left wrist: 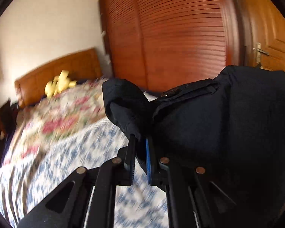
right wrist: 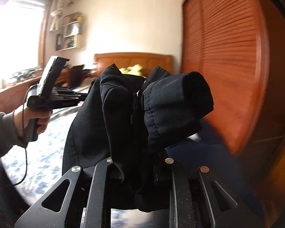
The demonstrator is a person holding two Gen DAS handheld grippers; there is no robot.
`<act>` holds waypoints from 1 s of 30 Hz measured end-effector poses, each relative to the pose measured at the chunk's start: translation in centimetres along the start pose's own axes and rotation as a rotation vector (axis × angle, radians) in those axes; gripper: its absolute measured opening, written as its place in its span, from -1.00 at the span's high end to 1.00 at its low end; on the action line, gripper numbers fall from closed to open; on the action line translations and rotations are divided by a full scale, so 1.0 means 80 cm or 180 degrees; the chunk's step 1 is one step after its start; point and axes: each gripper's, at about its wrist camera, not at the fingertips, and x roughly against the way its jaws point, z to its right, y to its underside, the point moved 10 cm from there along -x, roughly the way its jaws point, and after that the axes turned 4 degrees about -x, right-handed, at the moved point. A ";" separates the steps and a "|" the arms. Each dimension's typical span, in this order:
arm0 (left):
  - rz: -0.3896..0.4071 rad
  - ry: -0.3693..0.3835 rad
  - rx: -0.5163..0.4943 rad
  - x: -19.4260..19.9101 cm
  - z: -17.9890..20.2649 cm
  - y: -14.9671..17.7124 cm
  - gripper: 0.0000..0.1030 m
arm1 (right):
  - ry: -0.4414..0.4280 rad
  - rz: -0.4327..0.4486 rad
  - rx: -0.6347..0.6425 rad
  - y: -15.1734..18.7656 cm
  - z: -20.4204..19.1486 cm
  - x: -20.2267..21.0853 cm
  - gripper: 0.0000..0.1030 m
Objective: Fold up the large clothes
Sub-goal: 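Carry the coat bundle onto the folded clothes stack with both tools, open left tool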
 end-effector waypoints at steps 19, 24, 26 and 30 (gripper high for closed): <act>-0.0038 0.0719 -0.0148 -0.043 0.179 -0.061 0.85 | 0.1038 -0.0376 -0.0676 0.077 0.229 0.068 0.70; 0.0052 0.0823 -0.0221 0.002 0.179 -0.042 0.78 | 0.1248 -0.0735 -0.0770 0.114 0.264 0.055 0.24; 0.0104 0.0869 -0.0238 0.023 0.176 -0.032 0.60 | 0.1451 -0.0722 -0.0774 0.113 0.274 0.069 -0.17; 0.0082 0.0986 -0.0123 0.066 0.165 0.011 0.38 | 0.1665 -0.0553 -0.0800 0.090 0.276 0.105 -0.22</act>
